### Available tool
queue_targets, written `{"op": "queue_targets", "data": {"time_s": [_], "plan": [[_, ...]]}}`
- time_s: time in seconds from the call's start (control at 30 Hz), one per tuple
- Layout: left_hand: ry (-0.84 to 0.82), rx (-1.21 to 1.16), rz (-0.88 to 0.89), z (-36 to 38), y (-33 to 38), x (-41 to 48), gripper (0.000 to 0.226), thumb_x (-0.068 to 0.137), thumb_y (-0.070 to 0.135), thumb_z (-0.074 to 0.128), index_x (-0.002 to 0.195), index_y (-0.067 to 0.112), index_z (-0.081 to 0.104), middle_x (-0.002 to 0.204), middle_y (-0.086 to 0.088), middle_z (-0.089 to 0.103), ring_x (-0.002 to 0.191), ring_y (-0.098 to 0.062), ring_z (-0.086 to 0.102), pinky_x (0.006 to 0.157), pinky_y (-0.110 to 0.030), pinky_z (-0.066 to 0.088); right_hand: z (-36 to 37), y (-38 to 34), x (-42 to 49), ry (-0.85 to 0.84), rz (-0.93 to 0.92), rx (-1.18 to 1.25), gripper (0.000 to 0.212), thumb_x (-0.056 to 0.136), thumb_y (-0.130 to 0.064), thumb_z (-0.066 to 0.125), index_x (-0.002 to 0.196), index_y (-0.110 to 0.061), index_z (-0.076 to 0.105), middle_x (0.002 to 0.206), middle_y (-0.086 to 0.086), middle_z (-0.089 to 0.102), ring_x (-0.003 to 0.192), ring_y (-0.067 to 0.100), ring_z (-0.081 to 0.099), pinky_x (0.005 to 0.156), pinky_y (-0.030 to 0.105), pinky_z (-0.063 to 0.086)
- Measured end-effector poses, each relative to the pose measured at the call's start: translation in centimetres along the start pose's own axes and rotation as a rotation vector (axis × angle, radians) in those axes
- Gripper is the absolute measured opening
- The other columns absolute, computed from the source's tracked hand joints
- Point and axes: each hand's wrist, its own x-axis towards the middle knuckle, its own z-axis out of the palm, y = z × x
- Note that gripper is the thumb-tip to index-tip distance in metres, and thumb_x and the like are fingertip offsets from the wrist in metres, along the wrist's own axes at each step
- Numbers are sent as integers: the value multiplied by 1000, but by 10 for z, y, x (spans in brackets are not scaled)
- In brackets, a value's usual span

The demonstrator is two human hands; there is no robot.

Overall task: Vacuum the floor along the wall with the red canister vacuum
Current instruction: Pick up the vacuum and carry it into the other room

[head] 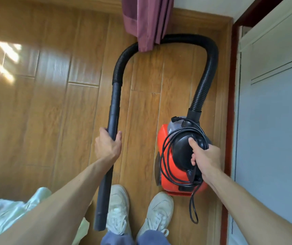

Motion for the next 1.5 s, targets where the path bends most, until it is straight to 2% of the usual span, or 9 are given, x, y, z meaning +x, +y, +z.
{"op": "queue_targets", "data": {"time_s": [0.13,0.4,0.6,0.8,0.97,1.2,1.37,1.5], "plan": [[-6,85,123,-25,-15,-18,36,96,41,55,108,9,42,89,-14,60,80,-36,61,72,-45,53,3,0,-20,73,-42,-13,37,92,-34,71,68,-9,59,49,5,56,38,17,51,50,30,45],[30,19,113,-84,-33,-73,36,97,40,53,107,9,39,85,-19,63,76,-39,62,73,-50,54,-26,-43,-83,96,-121,-161,43,93,-41,66,75,-2,66,52,8,63,40,17,59,49,29,49],[62,-90,80,-139,-31,-122,36,97,39,53,114,9,42,82,-14,63,73,-37,60,71,-45,50,-49,-73,-144,12,-198,-187,45,93,-39,64,65,-3,58,45,3,54,36,17,51,48,35,51],[117,-164,74,-187,-29,-162,31,97,37,54,110,11,41,78,-9,62,68,-31,60,65,-42,49,-65,-94,-196,-67,-249,-133,41,96,-31,64,66,-6,53,48,7,46,41,21,44,48,35,43],[161,-214,61,-216,-33,-208,26,97,35,55,103,15,39,75,-4,59,63,-25,61,63,-45,53,-80,-92,-241,-94,-298,-162,41,96,-32,63,64,-7,55,47,6,51,38,19,46,43,27,43],[273,-312,95,-276,-28,-270,22,97,30,57,100,16,40,73,3,57,58,-17,59,51,-31,43,-106,-96,-305,-198,-377,-165,39,94,-28,66,62,-9,53,45,5,49,39,22,45,44,30,42],[355,-340,102,-325,-23,-303,23,96,33,57,100,19,39,74,3,58,61,-20,61,56,-37,50,-122,-123,-351,-219,-463,-188,38,93,-30,67,64,-7,60,44,5,52,38,21,49,42,27,42],[422,-366,138,-370,-13,-326,24,96,30,58,101,19,38,73,7,56,60,-14,59,56,-32,46,-132,-160,-393,-223,-551,-203,40,92,-32,67,67,0,64,44,6,57,37,21,53,41,24,45]]}}
